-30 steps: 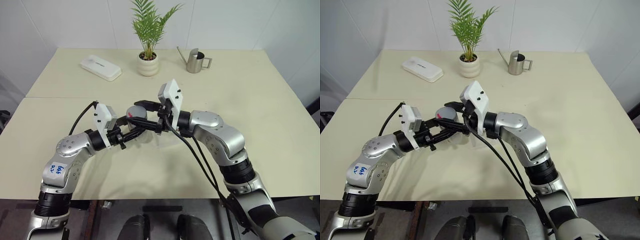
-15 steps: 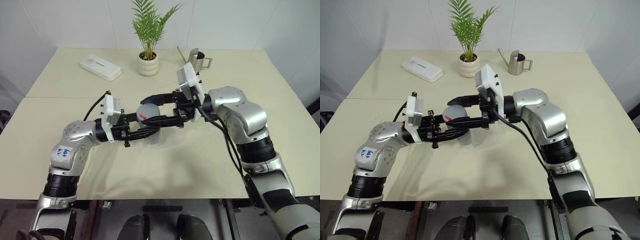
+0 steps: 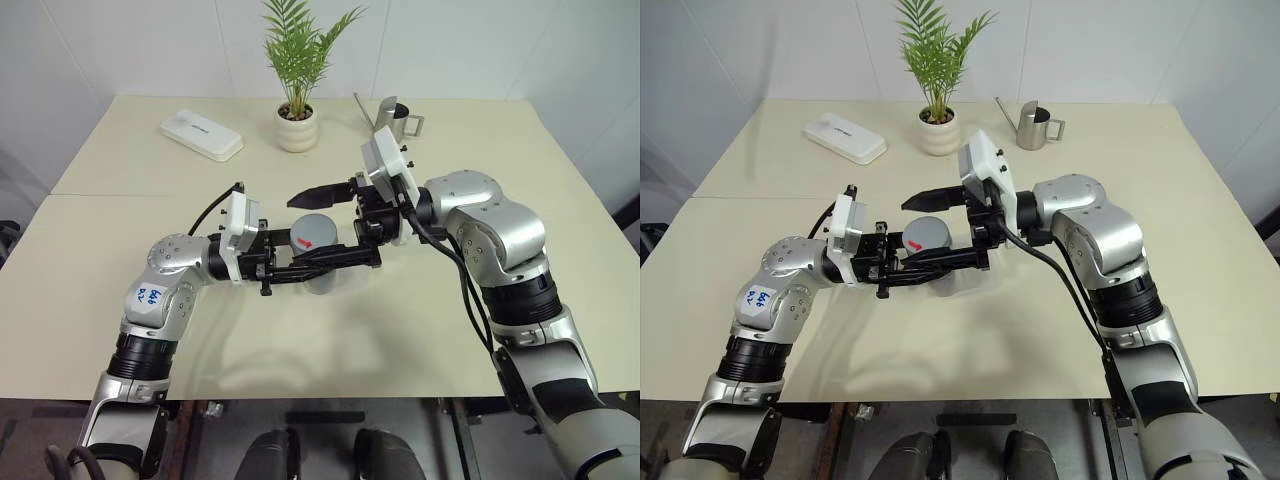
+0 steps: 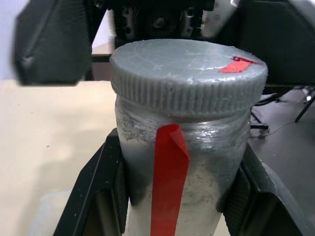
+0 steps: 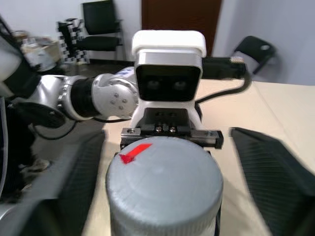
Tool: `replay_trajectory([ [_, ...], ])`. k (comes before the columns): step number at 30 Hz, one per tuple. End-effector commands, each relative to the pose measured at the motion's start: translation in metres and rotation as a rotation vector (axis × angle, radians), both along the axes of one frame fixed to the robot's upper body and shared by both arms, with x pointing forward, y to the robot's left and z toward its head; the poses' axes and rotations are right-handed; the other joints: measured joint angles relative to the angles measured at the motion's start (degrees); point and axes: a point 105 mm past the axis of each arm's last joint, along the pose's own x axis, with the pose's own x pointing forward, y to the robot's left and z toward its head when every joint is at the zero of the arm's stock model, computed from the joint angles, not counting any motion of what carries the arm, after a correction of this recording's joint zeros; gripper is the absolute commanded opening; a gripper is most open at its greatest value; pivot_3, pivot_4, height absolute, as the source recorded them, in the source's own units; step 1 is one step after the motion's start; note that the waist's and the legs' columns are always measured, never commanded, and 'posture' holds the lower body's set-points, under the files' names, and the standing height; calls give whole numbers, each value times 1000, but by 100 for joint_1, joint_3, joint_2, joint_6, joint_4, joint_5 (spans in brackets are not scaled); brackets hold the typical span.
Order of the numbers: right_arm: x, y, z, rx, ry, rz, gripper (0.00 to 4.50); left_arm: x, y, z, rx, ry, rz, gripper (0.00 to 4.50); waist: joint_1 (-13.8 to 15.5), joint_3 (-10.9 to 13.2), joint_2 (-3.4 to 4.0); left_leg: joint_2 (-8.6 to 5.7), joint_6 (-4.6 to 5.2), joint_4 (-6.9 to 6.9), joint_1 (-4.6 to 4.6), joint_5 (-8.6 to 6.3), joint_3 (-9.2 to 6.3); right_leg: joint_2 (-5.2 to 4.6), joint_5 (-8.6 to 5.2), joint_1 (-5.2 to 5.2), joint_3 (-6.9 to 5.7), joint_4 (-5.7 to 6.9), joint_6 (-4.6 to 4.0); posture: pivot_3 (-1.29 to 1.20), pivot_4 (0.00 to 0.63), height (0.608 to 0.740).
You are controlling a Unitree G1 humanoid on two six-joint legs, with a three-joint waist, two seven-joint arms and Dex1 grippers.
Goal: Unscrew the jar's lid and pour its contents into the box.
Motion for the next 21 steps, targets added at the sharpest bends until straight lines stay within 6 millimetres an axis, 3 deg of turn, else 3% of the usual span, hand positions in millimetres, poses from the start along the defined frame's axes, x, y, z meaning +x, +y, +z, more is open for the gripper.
replay_trajectory([
  [1, -6, -5, 26, 104, -91, -45, 4484, 6, 4, 8, 1, -38, 50, 1963, 0, 0, 0, 0, 0, 1, -1, 0, 0, 0, 0, 0, 0, 0, 0, 0, 150, 740],
  [14, 1, 11, 1, 50, -70, -185, 4484, 13, -13, 11, 10, -59, 43, 1963, -2, 0, 0, 1, -1, 6, -4, -1, -2, 1, 0, 0, 0, 1, 0, 0, 150, 740],
  [21, 15, 0, -3, 51, -65, -255, 4484, 10, -13, 12, 10, -66, 30, 1963, -5, 0, 0, 1, -1, 6, -4, -1, -2, 2, 0, 0, -1, 1, 0, 0, 150, 740],
])
